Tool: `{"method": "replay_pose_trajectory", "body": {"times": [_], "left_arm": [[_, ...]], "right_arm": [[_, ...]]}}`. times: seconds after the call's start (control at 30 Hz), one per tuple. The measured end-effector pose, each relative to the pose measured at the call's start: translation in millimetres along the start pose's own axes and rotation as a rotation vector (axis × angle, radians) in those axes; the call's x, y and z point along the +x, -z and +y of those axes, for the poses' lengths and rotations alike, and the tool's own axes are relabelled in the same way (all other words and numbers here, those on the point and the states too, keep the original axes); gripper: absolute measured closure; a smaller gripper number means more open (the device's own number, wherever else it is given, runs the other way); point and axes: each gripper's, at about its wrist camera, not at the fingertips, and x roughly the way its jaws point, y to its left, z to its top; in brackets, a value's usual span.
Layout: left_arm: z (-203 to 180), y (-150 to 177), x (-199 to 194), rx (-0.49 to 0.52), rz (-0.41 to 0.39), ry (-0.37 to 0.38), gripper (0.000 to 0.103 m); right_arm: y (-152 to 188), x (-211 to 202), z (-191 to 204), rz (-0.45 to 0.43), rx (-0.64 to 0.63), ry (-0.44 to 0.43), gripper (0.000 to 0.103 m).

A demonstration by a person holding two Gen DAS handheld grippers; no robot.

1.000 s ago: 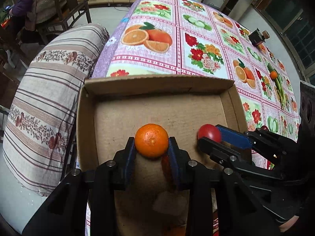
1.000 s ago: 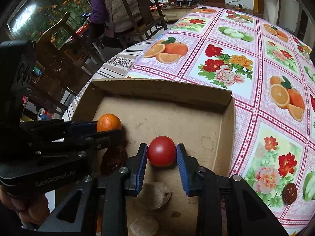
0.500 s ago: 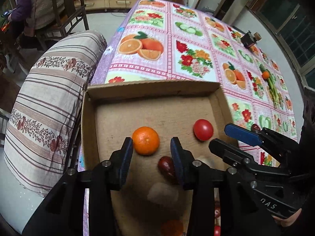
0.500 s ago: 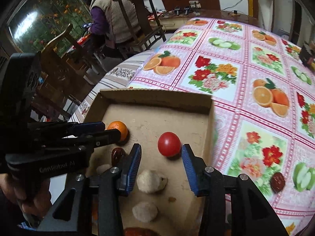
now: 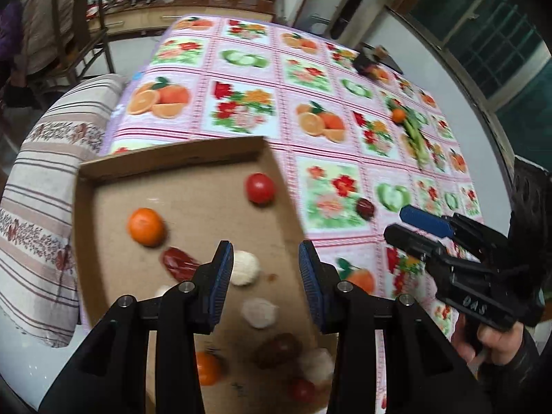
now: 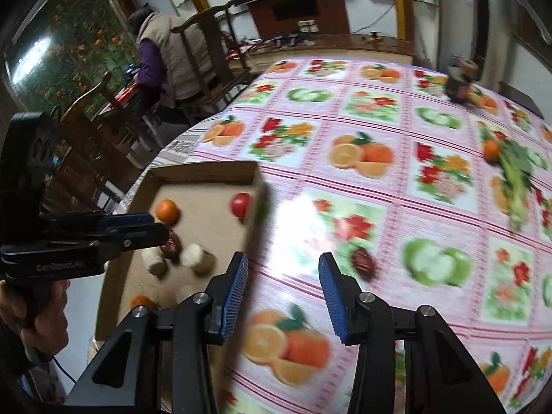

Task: Organize fruits
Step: 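Grasp a red date with the left tool while the right grasps a mandarin orange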

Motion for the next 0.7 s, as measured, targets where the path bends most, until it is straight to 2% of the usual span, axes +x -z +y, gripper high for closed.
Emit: {"method": "replay_pose_trajectory", "body": {"times": [0.4,0.47,0.7], "left_arm": [[-77,5,18,0.077,0.033,0.056,0.065],[-88,3,25,0.084,0.038,0.061,0.054],[-119,-8,63,0.093,0.073,0.062,0.053]], "right_arm": [[13,-41,-81,-0.049,0.099,0.067,0.058],[10,-43,-94,-0.058,0.108,0.075,0.058],[-30,-34,-149,-0.087,0.099,0.119,0.058]]}}
